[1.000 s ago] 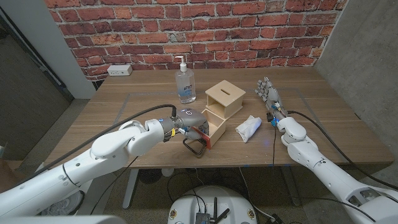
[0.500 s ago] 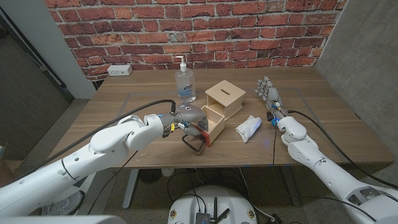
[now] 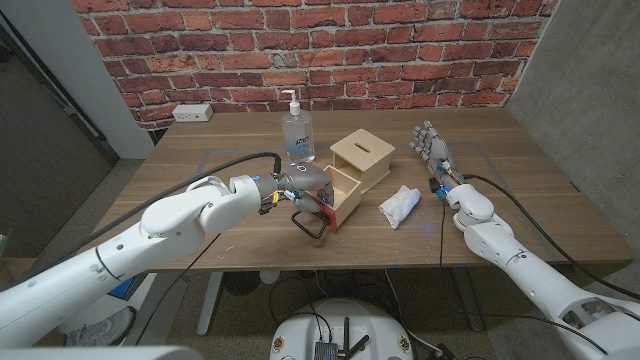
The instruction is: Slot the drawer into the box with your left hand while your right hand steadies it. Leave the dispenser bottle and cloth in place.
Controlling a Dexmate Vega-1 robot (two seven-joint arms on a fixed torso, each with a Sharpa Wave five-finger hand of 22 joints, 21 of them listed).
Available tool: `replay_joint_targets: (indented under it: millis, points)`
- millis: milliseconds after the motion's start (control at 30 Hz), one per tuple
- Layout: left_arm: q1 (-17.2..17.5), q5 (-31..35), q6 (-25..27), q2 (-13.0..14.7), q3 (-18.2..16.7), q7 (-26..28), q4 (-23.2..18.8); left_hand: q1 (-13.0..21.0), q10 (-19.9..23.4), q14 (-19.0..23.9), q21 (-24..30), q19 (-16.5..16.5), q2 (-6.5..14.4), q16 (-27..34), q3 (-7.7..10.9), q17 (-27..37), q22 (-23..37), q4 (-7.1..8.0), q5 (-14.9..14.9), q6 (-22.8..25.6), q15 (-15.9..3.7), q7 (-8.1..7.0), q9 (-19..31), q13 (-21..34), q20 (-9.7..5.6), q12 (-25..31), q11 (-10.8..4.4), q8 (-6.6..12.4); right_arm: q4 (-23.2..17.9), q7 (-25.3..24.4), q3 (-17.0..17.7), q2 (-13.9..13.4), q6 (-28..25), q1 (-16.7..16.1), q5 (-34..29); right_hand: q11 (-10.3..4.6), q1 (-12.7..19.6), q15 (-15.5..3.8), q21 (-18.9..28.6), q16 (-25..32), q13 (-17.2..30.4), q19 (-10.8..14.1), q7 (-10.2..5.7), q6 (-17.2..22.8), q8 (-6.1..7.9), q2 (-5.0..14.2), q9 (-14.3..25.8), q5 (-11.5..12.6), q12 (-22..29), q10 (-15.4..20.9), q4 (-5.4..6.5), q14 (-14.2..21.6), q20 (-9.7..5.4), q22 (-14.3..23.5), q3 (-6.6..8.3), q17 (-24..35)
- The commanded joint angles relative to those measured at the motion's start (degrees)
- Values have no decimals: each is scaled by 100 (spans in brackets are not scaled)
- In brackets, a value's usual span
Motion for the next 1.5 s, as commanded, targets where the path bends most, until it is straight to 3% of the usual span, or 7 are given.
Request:
replay_joint_targets:
  millis: [33,300,733,1500]
  points:
    - [-188,-289,-218,51,-50,-153,67,262,267,102,21,48,275,-20,-21,3,15,-9,40,92,-479,35,65,17,-866,-22,-298,23,-149,13,-25,-76,-235,49,32,-3,61,-162,25,53,24,62,7,44,19,161,35,-5,50,44,24,31,-7,11,31,17]
    - [-326,-503,-313,118,-103,-308,142,272,254,81,16,56,277,-48,-36,-1,15,-3,47,95,-478,26,69,20,-864,-41,-295,15,-160,-63,-29,-50,-253,38,15,2,63,-167,25,54,24,64,7,43,17,165,35,-5,50,45,27,36,-10,10,37,14]
    - [-847,-759,-752,106,-20,-557,551,272,281,80,11,67,282,-63,-61,3,14,9,53,113,-480,19,73,26,-857,-46,-286,15,-160,-193,-31,5,-312,76,-8,4,62,-167,26,55,24,72,10,48,18,163,35,-6,50,46,31,37,-10,10,41,12]
    - [-1605,-911,-1280,-142,291,-945,1173,277,270,81,3,76,288,-79,-89,6,12,14,61,108,-480,14,79,31,-856,-72,-287,5,-103,-219,12,15,-228,109,-9,-1,58,-166,24,57,24,77,2,47,15,160,35,-9,50,46,41,41,-21,10,47,9]
